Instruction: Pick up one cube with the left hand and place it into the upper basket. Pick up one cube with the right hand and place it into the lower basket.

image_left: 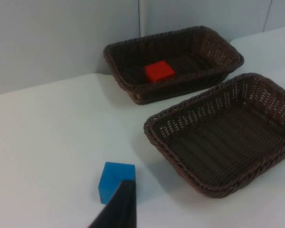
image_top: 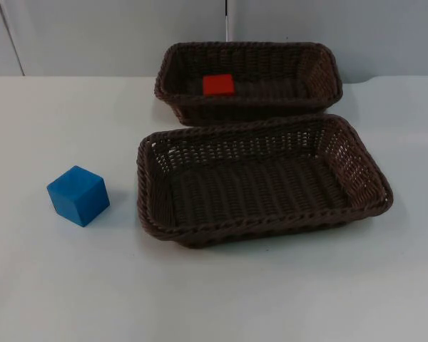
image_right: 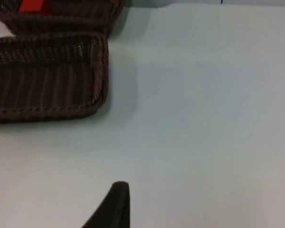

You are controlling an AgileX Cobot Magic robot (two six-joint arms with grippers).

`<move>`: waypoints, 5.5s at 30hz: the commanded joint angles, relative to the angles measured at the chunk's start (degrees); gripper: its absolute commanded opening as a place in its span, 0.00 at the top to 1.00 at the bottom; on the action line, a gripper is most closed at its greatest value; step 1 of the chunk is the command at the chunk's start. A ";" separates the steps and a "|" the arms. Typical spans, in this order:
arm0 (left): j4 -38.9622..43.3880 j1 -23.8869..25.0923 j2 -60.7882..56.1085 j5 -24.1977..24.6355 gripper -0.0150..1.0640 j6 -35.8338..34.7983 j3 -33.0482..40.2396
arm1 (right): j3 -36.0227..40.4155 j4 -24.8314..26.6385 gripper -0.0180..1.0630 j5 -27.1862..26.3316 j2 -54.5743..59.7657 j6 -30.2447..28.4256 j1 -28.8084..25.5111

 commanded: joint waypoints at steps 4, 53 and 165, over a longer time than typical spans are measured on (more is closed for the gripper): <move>0.09 -0.07 -0.15 -0.31 0.01 -0.24 0.21 | -3.94 0.33 0.01 -4.79 8.47 -1.25 -0.34; -0.42 -0.07 -0.15 -0.20 0.01 -0.47 0.21 | -93.32 8.12 0.01 -2.45 125.36 -24.37 32.93; 0.51 -0.07 -1.31 0.02 0.01 -0.47 0.24 | -103.73 6.54 0.98 1.74 124.47 -22.40 39.52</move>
